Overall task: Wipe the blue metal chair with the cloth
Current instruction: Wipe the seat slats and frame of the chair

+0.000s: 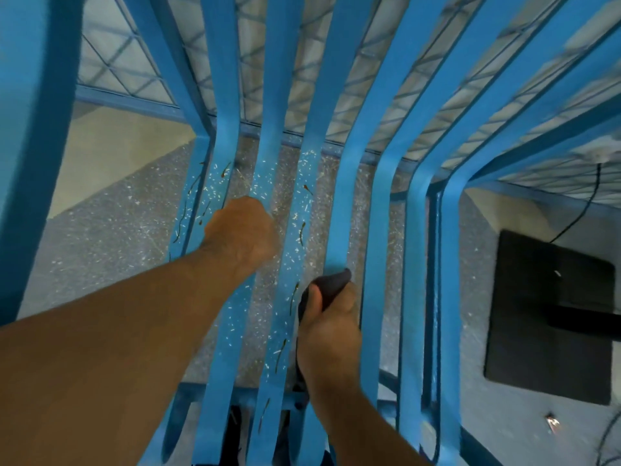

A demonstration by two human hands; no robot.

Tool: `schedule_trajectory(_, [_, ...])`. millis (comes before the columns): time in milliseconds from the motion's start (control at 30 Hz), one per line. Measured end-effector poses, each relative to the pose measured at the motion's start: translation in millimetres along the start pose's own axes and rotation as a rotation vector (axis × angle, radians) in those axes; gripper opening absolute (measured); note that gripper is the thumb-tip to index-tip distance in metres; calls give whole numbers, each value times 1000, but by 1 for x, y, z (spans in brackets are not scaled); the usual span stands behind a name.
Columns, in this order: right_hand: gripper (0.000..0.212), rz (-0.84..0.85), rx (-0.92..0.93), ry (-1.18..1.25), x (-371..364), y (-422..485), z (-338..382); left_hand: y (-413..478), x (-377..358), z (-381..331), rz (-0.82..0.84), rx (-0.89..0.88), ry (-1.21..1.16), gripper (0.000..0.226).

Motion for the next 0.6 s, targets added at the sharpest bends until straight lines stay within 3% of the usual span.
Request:
schedule_trajectory(167, [40, 27, -71, 3, 8, 22, 14, 0, -4, 3, -31, 26, 4, 27])
schedule_trajectory(300, [48, -40, -58, 35, 16, 60, 35, 3, -4, 5, -26, 14, -14, 27])
schedule_trajectory(500, [60, -27, 131, -41, 6, 18, 23, 4, -4, 5, -9, 8, -47, 29])
schedule_trajectory(600, [56, -51, 124, -27, 12, 38, 34, 1, -3, 4, -28, -6, -54, 19])
Point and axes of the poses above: each hand's wrist, its own y-axis towards the middle knuckle, its own x-axis out of the back of the hand, z = x × y, the point moved 8 cm from there along y, towards the middle knuckle, and after that the axes turned 9 degrees about z, right-handed, at the moved point
